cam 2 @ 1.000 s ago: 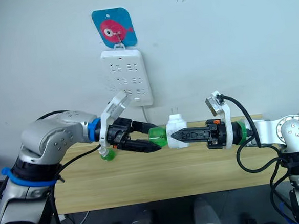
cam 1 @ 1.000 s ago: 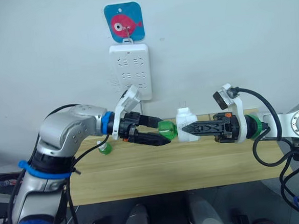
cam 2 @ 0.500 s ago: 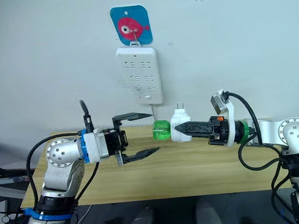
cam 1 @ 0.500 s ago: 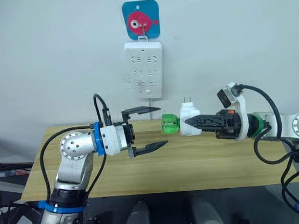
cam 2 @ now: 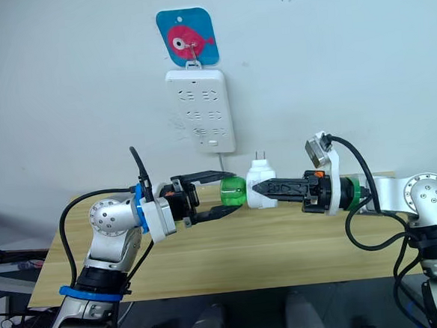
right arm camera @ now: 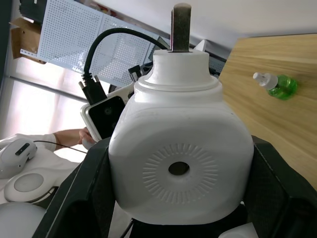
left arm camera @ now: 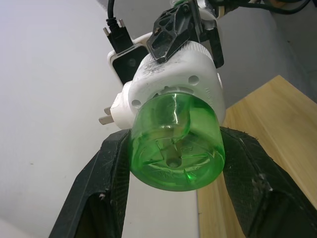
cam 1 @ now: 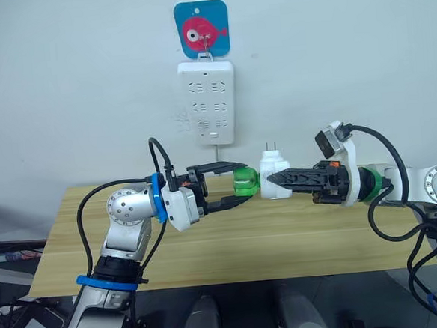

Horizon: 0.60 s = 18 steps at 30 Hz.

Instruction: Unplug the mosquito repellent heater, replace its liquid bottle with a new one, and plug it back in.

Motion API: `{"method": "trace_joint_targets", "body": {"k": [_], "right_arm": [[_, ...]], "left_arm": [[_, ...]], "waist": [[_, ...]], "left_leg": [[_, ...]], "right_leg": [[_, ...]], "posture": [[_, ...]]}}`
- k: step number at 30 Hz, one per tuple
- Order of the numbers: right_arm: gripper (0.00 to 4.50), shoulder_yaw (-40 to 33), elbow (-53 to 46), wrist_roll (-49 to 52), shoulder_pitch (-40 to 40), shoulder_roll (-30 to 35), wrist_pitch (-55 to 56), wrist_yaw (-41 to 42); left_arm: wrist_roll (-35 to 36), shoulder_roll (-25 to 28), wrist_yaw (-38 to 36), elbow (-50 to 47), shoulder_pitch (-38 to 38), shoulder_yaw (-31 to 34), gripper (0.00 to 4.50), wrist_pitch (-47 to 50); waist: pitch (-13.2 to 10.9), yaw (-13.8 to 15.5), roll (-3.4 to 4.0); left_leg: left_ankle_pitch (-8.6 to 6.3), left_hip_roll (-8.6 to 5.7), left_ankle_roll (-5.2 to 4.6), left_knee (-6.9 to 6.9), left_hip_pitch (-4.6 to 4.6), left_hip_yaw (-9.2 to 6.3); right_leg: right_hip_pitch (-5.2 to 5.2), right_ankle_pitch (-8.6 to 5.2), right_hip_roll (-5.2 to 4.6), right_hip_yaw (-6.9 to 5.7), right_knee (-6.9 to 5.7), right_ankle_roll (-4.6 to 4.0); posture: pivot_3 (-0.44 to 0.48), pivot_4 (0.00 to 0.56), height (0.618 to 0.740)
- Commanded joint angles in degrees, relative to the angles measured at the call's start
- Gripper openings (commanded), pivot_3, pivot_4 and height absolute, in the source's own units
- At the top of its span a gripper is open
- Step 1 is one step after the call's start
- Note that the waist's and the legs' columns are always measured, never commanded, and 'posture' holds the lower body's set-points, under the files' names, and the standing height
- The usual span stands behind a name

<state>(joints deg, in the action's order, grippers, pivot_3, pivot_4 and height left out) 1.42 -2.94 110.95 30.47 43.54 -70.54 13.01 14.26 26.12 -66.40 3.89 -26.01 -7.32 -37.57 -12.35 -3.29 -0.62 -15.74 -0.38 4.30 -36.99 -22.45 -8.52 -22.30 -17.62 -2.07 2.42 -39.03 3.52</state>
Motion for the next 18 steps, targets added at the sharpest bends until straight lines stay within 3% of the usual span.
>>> {"method": "trace_joint_targets", "body": {"k": [1,2,6,8,12,16,18], "right_arm": [[3.00,-1.3,-2.8,2.1,1.1,-0.5,0.4,0.8],[3.00,-1.3,-2.9,2.1,1.2,-0.5,0.4,0.8],[3.00,-1.2,-3.6,2.1,1.2,0.1,0.2,0.8],[3.00,-1.0,-3.8,2.1,1.1,0.1,0.2,0.8],[3.00,-0.7,-4.3,2.1,0.9,-0.1,0.5,0.8],[3.00,-0.7,-4.7,2.1,0.7,-0.3,0.8,0.7],[3.00,-0.9,-4.8,2.1,0.4,-0.2,1.0,0.7]], "left_arm": [[1.8,1.5,1.1,-2.2,-0.8,-0.8,2.31,7.2],[2.9,2.2,1.0,-3.5,-0.9,-1.2,2.31,11.5],[19.5,11.8,3.4,-10.9,-3.6,-3.4,2.31,60.8],[28.3,14.6,2.1,-10.3,-7.8,-2.9,2.31,77.3],[34.5,14.7,1.9,-8.9,-13.8,-1.2,2.31,88.9],[34.0,13.4,1.0,-9.6,-15.3,0.2,2.31,87.6],[31.8,13.8,0.2,-10.8,-13.9,0.1,3.02,85.0]], "waist": [[0.0,0.0,0.00],[0.0,0.0,0.00],[0.0,-0.5,0.02],[-0.1,-0.6,0.05],[-0.1,-1.5,0.05],[-0.1,-1.8,0.07],[-0.1,-1.8,0.08]], "left_leg": [[0.00,0.00,0.00,0.00,0.00,0.00],[0.00,0.00,0.00,0.00,0.00,-0.01],[0.00,0.01,-0.01,-0.01,-0.06,-0.19],[0.00,-0.01,-0.01,-0.01,-0.07,-0.25],[0.01,0.00,-0.02,0.00,-0.10,-0.34],[0.01,0.03,0.00,0.02,-0.09,-0.29],[0.02,0.05,0.01,0.03,-0.06,-0.24]], "right_leg": [[0.00,0.00,0.00,0.00,0.00,0.00],[0.00,0.00,0.01,0.00,0.00,0.00],[0.00,0.00,0.05,-0.10,-0.04,0.00],[0.00,-0.01,0.05,-0.15,-0.05,0.01],[0.00,-0.02,0.11,-0.25,-0.03,0.01],[-0.03,-0.02,0.11,-0.23,-0.01,0.00],[-0.03,-0.02,0.12,-0.18,-0.01,0.00]], "posture": [[-0.053,0.201,0.740],[-0.053,0.201,0.740],[-0.049,0.204,0.740],[-0.048,0.203,0.740],[-0.053,0.202,0.740],[-0.057,0.201,0.740],[-0.060,0.202,0.740]]}}
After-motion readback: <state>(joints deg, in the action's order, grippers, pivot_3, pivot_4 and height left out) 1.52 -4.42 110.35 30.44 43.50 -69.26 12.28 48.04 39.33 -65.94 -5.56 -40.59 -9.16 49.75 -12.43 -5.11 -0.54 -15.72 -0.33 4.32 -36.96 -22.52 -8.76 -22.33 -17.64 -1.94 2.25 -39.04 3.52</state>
